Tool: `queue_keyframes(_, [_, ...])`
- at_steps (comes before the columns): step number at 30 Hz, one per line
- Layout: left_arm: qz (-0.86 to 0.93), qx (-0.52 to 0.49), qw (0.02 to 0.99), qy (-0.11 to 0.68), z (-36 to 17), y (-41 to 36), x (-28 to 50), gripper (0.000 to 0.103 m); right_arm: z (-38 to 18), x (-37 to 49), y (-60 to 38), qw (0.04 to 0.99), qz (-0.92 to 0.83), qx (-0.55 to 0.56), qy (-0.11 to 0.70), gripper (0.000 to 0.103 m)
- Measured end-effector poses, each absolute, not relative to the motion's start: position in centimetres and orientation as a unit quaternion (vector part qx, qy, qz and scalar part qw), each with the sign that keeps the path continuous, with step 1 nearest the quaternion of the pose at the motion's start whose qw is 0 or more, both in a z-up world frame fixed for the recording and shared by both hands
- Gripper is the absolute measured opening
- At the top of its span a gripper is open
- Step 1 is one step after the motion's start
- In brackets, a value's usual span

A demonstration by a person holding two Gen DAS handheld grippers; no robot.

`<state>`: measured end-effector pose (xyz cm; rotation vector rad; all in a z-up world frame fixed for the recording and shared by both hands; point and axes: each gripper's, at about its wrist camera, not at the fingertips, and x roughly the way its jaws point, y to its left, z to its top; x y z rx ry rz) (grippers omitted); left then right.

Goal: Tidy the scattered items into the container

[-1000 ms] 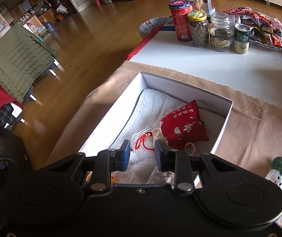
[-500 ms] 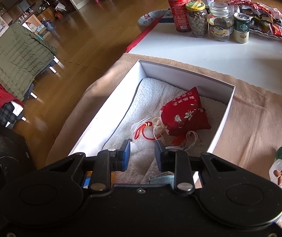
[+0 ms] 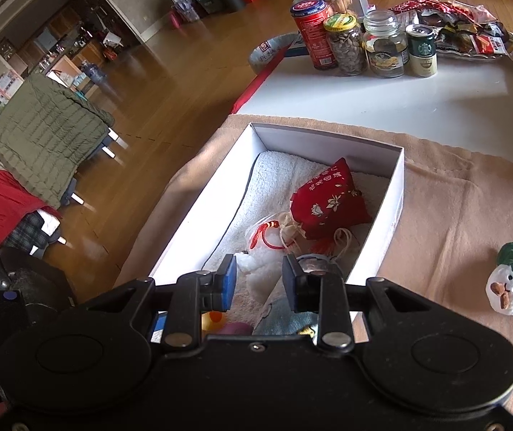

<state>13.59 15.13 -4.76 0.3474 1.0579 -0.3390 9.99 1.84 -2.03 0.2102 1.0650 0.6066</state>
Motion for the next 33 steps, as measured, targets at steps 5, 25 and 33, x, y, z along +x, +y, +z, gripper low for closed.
queue_keyframes(5, [-0.164, 0.17, 0.836, 0.494, -3.9, 14.4, 12.8, 0.077, -2.1, 9.2, -0.4, 0.818, 0.268, 0.112, 0.497, 0.051])
queue_keyframes(25, [-0.145, 0.173, 0.836, 0.501, -2.9, 16.2, 11.8, 0.078, -4.6, 6.9, 2.3, 0.753, 0.347, 0.155, 0.538, 0.051])
queue_keyframes(33, [-0.16, 0.181, 0.838, 0.489, -1.7, 14.4, 11.7, 0.079, -2.6, 6.7, -2.4, 0.788, 0.31, 0.169, 0.505, 0.051])
